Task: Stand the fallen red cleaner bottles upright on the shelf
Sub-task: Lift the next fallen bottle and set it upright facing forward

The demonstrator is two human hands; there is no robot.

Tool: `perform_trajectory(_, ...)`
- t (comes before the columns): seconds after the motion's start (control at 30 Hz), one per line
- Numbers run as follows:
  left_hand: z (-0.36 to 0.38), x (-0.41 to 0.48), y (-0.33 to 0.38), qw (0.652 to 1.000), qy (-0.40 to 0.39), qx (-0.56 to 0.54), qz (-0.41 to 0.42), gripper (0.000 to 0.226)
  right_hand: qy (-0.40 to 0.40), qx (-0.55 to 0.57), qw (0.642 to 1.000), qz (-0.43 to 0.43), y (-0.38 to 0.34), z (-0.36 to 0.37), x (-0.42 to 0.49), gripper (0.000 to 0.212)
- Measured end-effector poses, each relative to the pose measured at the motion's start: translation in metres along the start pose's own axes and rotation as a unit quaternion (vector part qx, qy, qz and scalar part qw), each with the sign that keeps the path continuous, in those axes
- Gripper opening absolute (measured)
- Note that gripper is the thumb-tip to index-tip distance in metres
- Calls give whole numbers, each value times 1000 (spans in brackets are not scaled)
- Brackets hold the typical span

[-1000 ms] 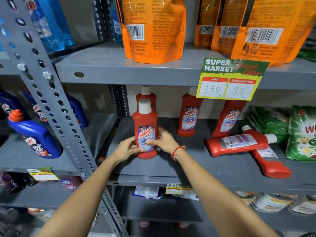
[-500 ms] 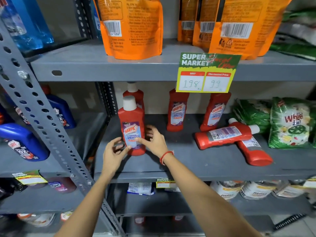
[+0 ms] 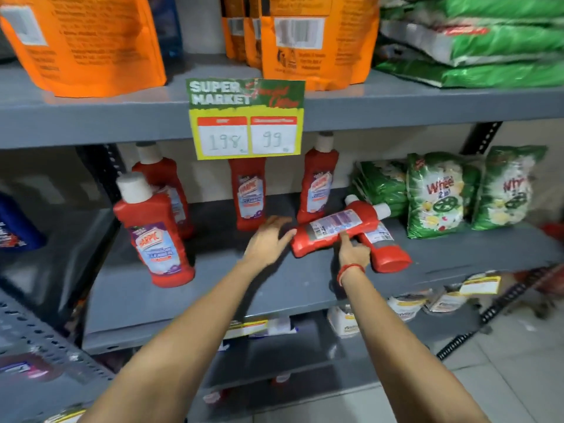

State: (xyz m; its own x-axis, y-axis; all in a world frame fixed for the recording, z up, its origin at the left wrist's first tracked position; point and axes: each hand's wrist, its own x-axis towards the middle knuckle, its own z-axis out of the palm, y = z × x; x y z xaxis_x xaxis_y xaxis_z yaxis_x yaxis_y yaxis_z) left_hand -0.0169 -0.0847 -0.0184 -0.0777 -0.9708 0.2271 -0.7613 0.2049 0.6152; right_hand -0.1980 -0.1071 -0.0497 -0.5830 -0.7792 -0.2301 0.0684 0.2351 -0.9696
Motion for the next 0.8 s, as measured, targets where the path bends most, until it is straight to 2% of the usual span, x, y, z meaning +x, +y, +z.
perform_trajectory(0.07,13,24,8,998,-52,17,-7,45,-50,44,997,49,-5,-1,15,44)
perform_trajectory(0.23,38,45,13,987,-153,37,-29,54,-165,165,965,119,-15,3,31,26)
perform_trajectory(0.3,43,45,11,985,-165,25,-44,57,-193,208,951,123,-13,4,34,38)
perform_trajectory(0.4,43,42,7,985,-159,23,-56,60,-204,221,947,114,-8,2,35,39)
perform_trajectory(0.57,31,35,5,991,-120,-36,-50,60,-272,226,934,59,-10,-3,26,24)
perform_trajectory(0.67,12,27,7,986,-101,-121,-46,55,-342,171,924,-17,-26,-2,15,33)
perform_trajectory(0.8,-17,3,-3,975,-55,-214,-37,48,-432,62,890,-130,-52,10,-6,33)
